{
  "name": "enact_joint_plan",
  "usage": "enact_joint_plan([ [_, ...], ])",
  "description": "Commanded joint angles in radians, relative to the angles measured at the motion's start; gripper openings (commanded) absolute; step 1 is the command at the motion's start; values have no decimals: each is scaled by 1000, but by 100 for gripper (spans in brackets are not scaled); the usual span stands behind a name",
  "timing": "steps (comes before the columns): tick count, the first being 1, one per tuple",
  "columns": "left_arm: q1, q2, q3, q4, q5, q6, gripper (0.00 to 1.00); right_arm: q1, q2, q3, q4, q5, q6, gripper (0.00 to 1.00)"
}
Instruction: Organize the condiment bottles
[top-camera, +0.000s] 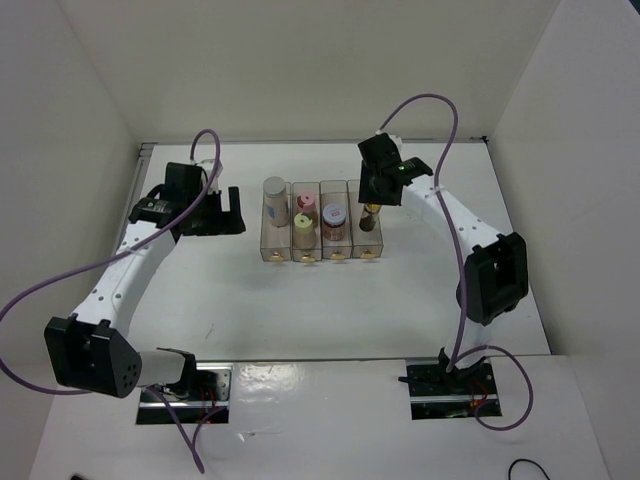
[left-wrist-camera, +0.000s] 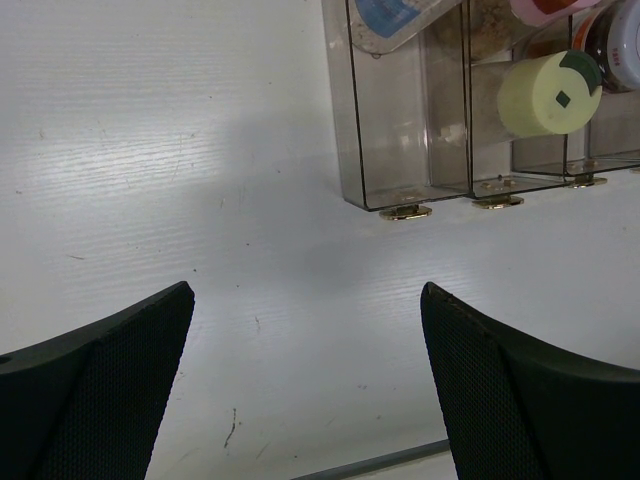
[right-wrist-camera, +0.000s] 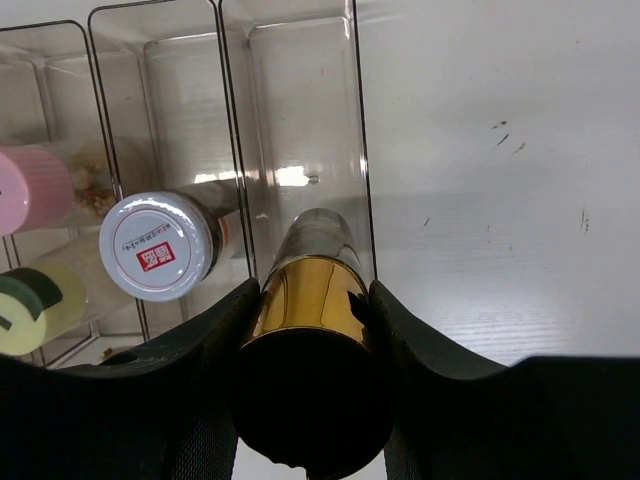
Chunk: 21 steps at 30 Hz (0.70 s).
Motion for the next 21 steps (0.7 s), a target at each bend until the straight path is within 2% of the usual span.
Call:
enact_joint_plan([
  [1,6,8,-12,24,-2,10,100,6,19,46,86,11,-14,15],
  [18,6,26,-12,24,-11,19,100,6,111,12,160,29,-14,17],
  [21,6,26,-12,24,-11,19,100,6,121,3,160,29,-14,23],
])
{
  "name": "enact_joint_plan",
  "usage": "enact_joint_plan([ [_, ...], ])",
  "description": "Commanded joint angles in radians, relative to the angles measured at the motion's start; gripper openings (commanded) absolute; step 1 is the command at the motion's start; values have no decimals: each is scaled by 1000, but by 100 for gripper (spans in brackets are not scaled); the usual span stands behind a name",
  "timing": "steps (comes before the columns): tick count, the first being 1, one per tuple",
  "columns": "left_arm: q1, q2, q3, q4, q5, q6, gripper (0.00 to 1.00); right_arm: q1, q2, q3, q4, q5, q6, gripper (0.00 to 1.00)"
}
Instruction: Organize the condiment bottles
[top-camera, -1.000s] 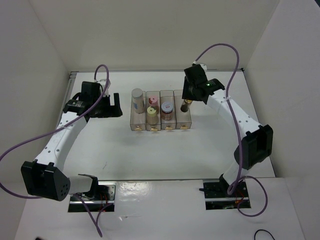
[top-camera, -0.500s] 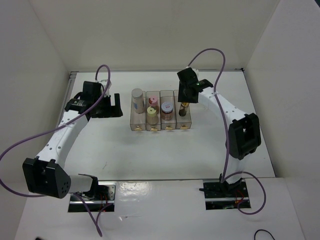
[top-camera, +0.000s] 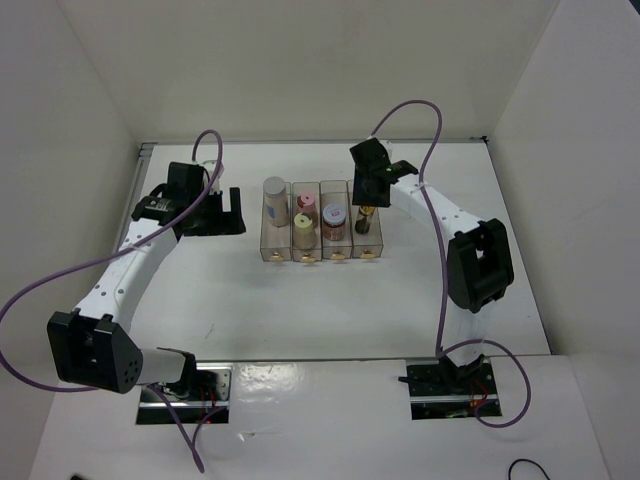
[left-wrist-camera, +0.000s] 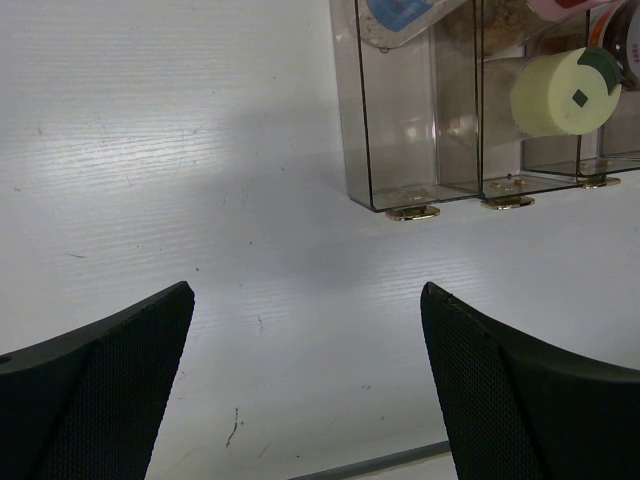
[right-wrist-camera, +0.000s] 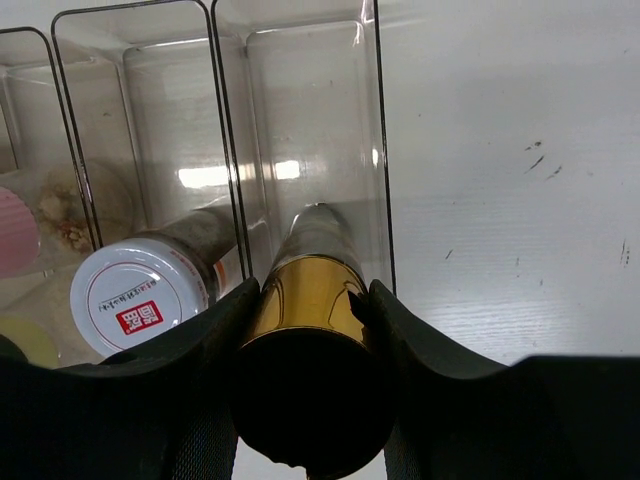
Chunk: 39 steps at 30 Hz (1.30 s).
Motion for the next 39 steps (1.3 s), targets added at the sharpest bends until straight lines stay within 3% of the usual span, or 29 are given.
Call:
enact_joint_plan([
  [1,6,0,-12,24,-4,17,100,6,-3,4,72,26,-11,26],
  [4,6,0,-12,24,-4,17,100,15,6,-5,72,26,-11,38],
  [13,6,-30,-12,24,-4,17,100,15,15,-34,72,26,-11,49],
  [14,6,-30,-12,24,-4,17,100,15,15,-34,72,26,-11,53],
  [15,6,-30,-12,24,-4,17,100,15,15,-34,72,26,-11,64],
  [22,6,-40,-12,24,-4,17,100,15,6,-23,63,26,-11,93],
  [25,6,-60,-21,24,-4,17,100,15,6,0,45,26,-11,99],
  [29,6,-69,-21,24,-4,17,100,24,-40,53,25,14,-11,99],
  [36,6,-93,-21,26,-4,8,100,24,-250,90,45,-50,-21,99],
  [39,6,-120,-30,35,5,-4,100,24,-392,17,110,-50,-35,99],
])
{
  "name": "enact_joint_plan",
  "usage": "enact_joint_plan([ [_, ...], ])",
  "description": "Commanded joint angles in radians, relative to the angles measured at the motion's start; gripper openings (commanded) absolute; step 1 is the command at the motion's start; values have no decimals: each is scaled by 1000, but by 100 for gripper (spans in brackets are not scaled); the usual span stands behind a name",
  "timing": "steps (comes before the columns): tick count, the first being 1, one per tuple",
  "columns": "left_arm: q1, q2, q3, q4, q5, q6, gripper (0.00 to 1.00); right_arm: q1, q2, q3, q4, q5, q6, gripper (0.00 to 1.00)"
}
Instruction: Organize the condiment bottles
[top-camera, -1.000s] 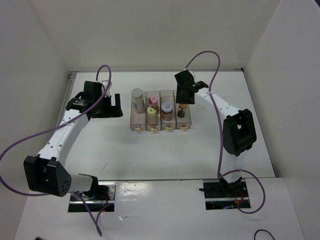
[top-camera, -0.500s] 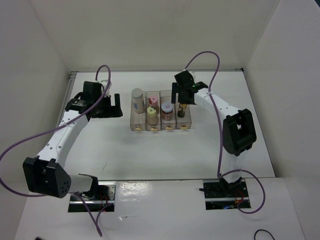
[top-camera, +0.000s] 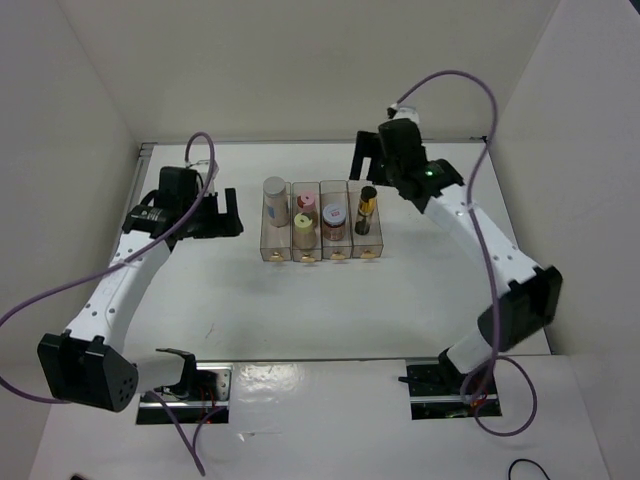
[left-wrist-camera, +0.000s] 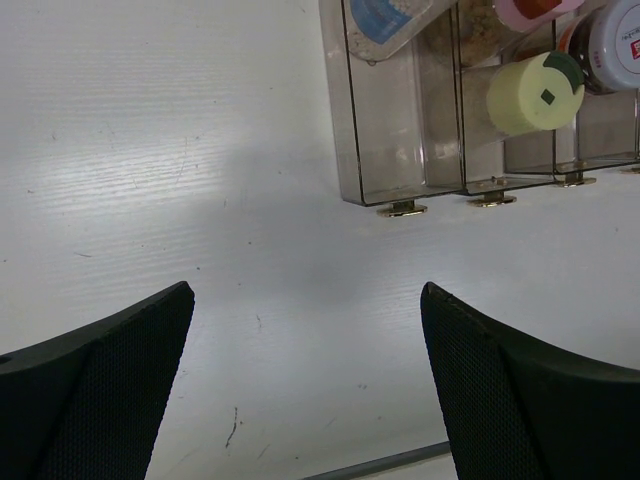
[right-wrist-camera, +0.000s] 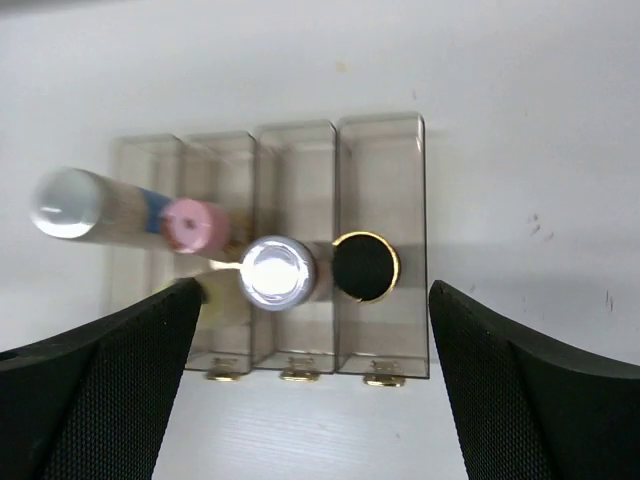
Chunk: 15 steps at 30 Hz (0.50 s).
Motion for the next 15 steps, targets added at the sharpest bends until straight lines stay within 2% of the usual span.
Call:
enact_joint_plan([
  [1,6,-60,-16,40,5,-3,100,10,-209,-32,101,-2,-17,99],
  [4,6,-95,-38,40,5,-29,100,10,-357,-150,143,-11,-5,99],
  [8,6,-171,-97,61,74,-49,100,10,-541,-352,196,-66,24,99],
  [15,6,-359,-209,103,97,-106,100,10,-647,-532,184,-91,87,99],
])
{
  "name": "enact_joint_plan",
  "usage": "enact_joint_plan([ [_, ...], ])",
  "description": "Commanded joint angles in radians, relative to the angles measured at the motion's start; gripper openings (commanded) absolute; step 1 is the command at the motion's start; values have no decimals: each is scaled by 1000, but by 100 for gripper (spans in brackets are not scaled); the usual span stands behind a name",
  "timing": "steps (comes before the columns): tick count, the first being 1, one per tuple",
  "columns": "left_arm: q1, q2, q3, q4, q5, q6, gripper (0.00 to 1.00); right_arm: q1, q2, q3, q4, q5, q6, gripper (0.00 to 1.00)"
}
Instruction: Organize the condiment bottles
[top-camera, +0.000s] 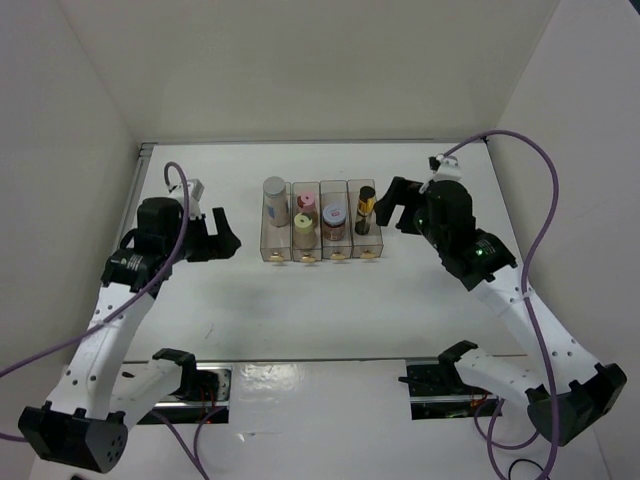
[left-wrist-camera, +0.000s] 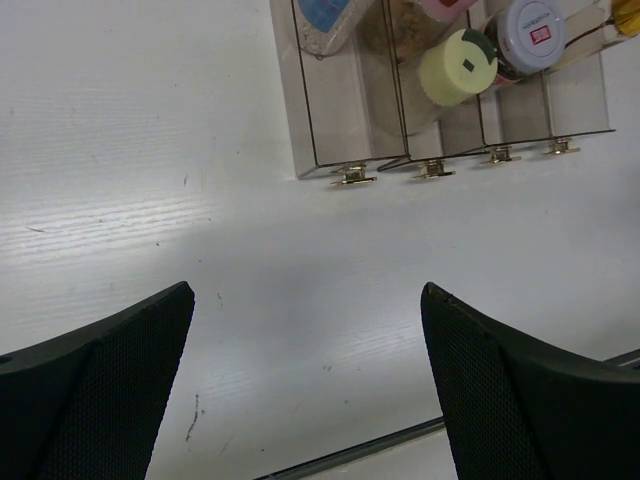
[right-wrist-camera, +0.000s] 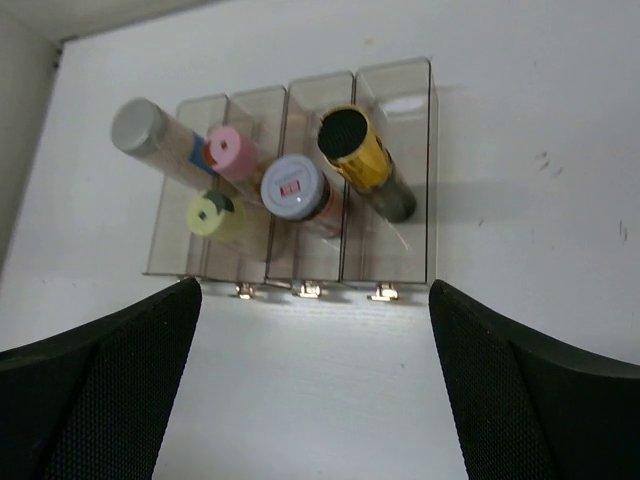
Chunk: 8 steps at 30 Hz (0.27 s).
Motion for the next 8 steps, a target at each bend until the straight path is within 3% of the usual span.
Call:
enact_joint_plan([
  [1,6,-73,-20,49,37,-41,100,9,-24,-55,15,-39,32,99],
  [8,6,-152,-51,69,-9,-73,100,9,-37,-116,38,-74,41,99],
])
